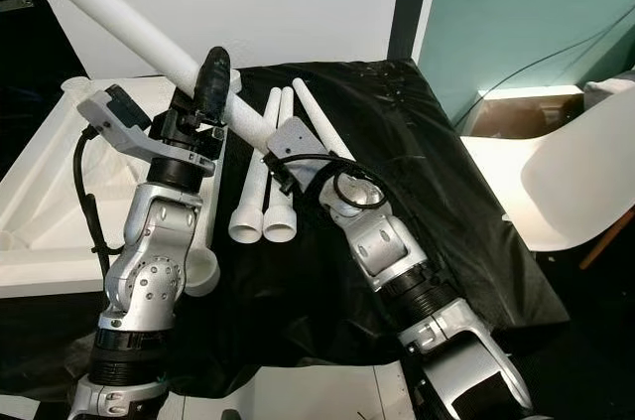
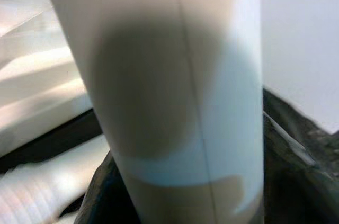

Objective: Building children table

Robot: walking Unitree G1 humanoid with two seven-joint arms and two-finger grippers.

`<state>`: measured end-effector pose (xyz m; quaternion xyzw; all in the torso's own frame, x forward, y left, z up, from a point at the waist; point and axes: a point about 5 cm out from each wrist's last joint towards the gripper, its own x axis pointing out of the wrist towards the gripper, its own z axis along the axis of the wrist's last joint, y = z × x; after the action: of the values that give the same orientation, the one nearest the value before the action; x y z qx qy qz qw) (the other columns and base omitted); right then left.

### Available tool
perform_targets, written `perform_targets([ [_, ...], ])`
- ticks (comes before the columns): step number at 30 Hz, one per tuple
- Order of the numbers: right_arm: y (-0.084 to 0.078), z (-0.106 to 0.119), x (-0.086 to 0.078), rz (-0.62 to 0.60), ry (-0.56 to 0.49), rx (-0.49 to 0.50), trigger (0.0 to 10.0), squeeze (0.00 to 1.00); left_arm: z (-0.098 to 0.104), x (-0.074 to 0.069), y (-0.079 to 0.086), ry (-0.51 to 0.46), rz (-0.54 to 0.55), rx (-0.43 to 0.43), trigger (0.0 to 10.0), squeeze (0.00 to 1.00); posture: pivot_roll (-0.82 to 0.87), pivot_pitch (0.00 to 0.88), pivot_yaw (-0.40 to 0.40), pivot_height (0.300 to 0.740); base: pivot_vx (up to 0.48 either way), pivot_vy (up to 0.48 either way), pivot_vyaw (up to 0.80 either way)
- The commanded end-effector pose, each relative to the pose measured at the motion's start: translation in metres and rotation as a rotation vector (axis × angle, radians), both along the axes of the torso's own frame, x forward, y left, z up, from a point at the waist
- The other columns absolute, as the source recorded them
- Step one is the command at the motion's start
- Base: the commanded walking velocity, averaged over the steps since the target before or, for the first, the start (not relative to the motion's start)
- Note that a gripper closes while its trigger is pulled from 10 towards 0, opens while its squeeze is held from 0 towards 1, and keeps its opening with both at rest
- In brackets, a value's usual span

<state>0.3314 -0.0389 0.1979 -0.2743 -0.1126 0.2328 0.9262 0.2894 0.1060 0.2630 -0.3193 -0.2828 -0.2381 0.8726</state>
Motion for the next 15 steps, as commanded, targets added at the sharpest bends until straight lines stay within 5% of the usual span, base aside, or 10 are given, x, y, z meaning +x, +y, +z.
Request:
perform_targets([
  [1,-0.001,0.000,0.000,-0.030,-0.041,0.011,0.0,0.00,0.004,-0.002,-0.001,-0.043,-0.020,0.015,10.0,0.00,-0.02,0.000,0.037,0.740,0.000,0.000,0.00],
  [3,-0.001,-0.014,-0.001,-0.170,-0.196,0.004,0.0,0.00,0.005,-0.001,-0.001,-0.046,-0.024,0.017,10.0,0.00,-0.02,0.000,0.038,0.740,0.000,0.000,0.00],
  [10,-0.004,-0.027,0.006,-0.275,-0.226,-0.012,0.0,0.00,0.004,-0.001,-0.001,-0.045,-0.024,0.022,10.0,0.00,-0.01,0.000,0.037,0.740,0.000,0.000,0.00],
  [15,0.011,-0.035,0.002,-0.250,-0.280,-0.058,0.0,0.00,0.003,-0.001,-0.002,-0.041,-0.024,0.033,10.0,0.00,0.00,0.000,0.035,0.740,0.000,0.000,0.00],
])
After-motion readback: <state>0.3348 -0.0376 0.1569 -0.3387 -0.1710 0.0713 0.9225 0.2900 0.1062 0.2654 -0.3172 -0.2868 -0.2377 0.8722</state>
